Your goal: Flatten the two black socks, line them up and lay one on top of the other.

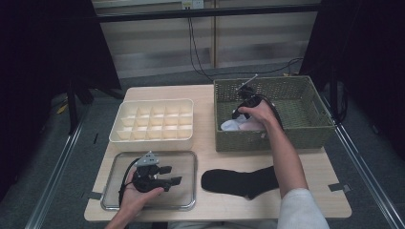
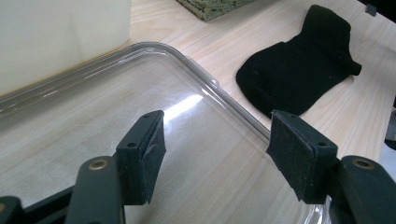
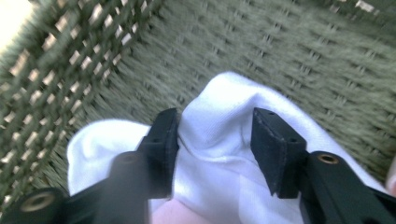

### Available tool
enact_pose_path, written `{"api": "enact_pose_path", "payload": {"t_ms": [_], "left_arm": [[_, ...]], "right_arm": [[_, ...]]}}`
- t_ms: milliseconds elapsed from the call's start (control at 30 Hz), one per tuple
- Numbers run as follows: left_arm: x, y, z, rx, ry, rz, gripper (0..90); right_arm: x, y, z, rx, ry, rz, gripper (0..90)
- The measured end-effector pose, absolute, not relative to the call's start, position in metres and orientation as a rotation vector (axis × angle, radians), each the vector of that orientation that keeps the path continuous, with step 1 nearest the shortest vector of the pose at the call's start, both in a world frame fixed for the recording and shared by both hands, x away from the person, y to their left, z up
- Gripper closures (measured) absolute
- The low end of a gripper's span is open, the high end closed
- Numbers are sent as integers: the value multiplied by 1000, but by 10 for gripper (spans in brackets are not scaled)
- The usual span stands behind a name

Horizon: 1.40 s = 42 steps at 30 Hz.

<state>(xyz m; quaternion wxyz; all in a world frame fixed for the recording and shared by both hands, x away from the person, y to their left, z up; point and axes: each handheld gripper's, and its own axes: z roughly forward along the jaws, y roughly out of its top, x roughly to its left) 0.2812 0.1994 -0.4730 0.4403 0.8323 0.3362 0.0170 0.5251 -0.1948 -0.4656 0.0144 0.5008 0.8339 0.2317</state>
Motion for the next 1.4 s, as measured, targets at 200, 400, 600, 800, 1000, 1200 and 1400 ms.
{"api": "enact_pose_path", "payload": {"t_ms": [200, 400, 600, 800, 1000, 1200, 1400], "left_arm": [[281, 200, -473, 2071, 830, 43, 361], [281, 200, -473, 2071, 836, 48, 361], [282, 200, -474, 2073, 846, 47, 362], [284, 199, -476, 2077, 858, 38, 362], [284, 198, -477, 2073, 863, 34, 361], [283, 202, -475, 2051, 866, 27, 361], [283, 201, -476, 2066, 856, 31, 361]], "right_arm": [[525, -198, -464, 1590, 2582, 679, 827], [520, -214, -448, 1649, 2439, 909, 857], [517, -239, -443, 1687, 2362, 932, 857], [512, -268, -439, 1739, 2286, 916, 857], [514, -270, -449, 1794, 2324, 795, 853], [515, -265, -452, 1790, 2335, 745, 807], [512, -260, -443, 1717, 2329, 822, 680]]}}
